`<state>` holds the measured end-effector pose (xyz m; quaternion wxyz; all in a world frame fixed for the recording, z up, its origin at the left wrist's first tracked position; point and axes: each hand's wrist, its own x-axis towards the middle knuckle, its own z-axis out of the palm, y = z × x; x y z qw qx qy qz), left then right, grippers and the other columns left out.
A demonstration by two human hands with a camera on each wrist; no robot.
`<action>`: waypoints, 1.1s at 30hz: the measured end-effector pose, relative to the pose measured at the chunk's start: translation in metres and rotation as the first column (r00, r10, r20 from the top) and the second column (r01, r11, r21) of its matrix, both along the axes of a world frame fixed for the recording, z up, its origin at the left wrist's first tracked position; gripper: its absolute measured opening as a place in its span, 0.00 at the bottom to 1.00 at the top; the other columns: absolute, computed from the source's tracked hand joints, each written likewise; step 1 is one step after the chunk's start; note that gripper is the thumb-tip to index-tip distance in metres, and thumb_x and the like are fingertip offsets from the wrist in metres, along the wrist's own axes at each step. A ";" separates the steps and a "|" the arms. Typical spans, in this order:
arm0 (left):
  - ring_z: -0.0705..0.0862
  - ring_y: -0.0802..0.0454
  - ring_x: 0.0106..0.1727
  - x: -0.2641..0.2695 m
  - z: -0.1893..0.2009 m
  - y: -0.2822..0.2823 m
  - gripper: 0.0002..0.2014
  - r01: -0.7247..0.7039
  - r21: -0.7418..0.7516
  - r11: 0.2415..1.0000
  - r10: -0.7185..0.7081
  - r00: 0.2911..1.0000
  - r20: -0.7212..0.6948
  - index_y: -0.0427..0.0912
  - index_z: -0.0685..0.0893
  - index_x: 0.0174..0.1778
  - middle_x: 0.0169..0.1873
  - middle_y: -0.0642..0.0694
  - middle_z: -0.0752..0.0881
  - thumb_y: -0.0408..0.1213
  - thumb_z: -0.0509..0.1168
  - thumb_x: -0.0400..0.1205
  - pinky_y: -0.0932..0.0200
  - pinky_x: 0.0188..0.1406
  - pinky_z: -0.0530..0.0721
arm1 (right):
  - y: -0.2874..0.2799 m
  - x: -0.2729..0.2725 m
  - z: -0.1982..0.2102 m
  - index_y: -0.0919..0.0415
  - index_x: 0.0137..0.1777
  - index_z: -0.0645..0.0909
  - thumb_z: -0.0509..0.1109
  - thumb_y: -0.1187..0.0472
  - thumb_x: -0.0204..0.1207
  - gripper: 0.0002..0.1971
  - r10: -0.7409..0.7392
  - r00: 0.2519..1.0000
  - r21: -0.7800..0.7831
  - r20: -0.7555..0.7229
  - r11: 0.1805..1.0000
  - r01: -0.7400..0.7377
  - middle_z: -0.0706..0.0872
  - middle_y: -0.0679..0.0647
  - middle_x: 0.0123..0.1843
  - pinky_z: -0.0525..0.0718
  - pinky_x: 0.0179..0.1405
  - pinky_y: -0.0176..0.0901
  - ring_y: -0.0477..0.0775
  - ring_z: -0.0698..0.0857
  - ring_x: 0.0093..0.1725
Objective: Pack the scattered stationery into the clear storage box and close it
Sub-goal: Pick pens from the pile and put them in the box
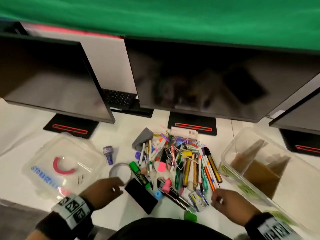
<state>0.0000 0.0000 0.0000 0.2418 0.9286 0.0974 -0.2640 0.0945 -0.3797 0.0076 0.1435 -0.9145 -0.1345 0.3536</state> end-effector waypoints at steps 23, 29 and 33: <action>0.82 0.42 0.63 0.145 -0.031 -0.035 0.16 -0.038 0.229 0.973 0.023 0.997 0.068 0.43 0.77 0.62 0.63 0.41 0.83 0.43 0.61 0.80 0.55 0.59 0.80 | 0.077 0.064 -0.066 0.68 0.82 0.46 0.52 0.64 0.81 0.31 -0.337 0.893 -0.325 0.300 0.844 0.427 0.68 0.66 0.75 0.76 0.66 0.59 0.67 0.70 0.72; 0.81 0.40 0.66 0.147 -0.039 -0.036 0.28 0.055 0.231 0.971 -0.055 0.998 -0.009 0.42 0.67 0.71 0.68 0.40 0.80 0.51 0.63 0.78 0.48 0.63 0.81 | 0.072 0.061 -0.074 0.64 0.76 0.62 0.61 0.64 0.78 0.26 -0.500 0.830 -0.212 0.246 0.808 0.550 0.77 0.67 0.66 0.78 0.63 0.53 0.68 0.79 0.65; 0.82 0.39 0.64 0.144 -0.045 -0.045 0.29 0.099 0.226 0.969 -0.112 0.993 0.047 0.47 0.65 0.72 0.65 0.40 0.82 0.52 0.64 0.77 0.48 0.61 0.82 | 0.072 0.060 -0.071 0.65 0.71 0.67 0.60 0.64 0.78 0.21 -0.537 0.816 -0.162 0.214 0.804 0.572 0.80 0.68 0.63 0.80 0.60 0.53 0.68 0.81 0.62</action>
